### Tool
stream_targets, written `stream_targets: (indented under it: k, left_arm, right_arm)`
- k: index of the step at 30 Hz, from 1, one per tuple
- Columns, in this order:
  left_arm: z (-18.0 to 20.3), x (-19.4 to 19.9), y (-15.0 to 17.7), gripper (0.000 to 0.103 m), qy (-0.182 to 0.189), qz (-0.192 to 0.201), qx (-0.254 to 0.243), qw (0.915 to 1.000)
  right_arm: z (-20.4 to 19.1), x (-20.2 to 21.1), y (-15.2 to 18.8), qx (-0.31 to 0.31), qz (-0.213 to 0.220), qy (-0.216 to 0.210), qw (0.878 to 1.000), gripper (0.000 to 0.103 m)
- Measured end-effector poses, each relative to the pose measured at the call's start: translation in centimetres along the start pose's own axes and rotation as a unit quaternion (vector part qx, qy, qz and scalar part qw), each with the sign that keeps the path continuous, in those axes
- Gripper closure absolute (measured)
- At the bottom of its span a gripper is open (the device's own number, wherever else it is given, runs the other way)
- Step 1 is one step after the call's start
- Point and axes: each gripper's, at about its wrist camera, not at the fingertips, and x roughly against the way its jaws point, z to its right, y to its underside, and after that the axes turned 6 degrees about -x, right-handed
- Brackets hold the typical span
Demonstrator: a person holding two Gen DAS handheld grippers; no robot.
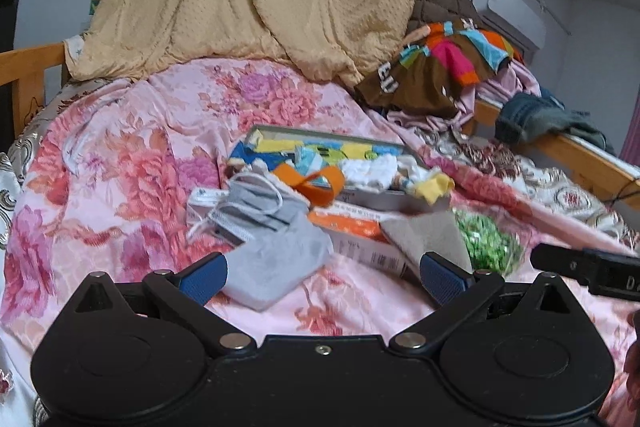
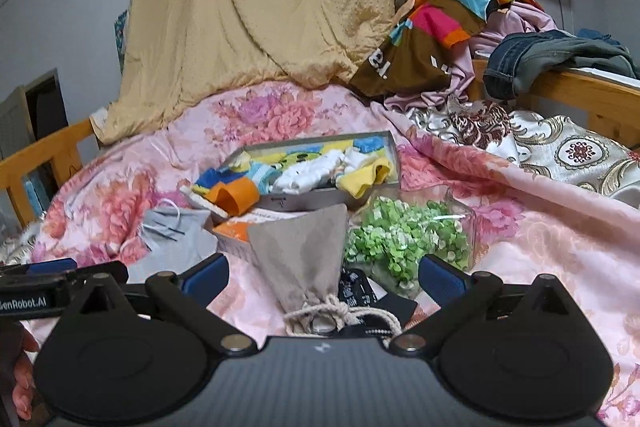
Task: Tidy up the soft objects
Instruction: 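Move the left gripper to the beige pouch while the right gripper approaches the black sock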
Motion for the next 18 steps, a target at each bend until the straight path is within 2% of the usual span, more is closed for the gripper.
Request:
stream_targets:
  k: [9,18]
  left_arm:
    - [0.1,-0.6,1.3,0.001,-0.002,-0.023,-0.014,0.9996]
    - [0.3,-1.6,1.6,0.001,0.007,-0.04,-0.007,0.9991]
  right_arm:
    - [0.4,-1.3,0.4,-0.004,-0.041,0.022,0.999,0.0]
    - [1.0,-3.4,1.0,-0.015,-0.108,0.063,0.992,0.0]
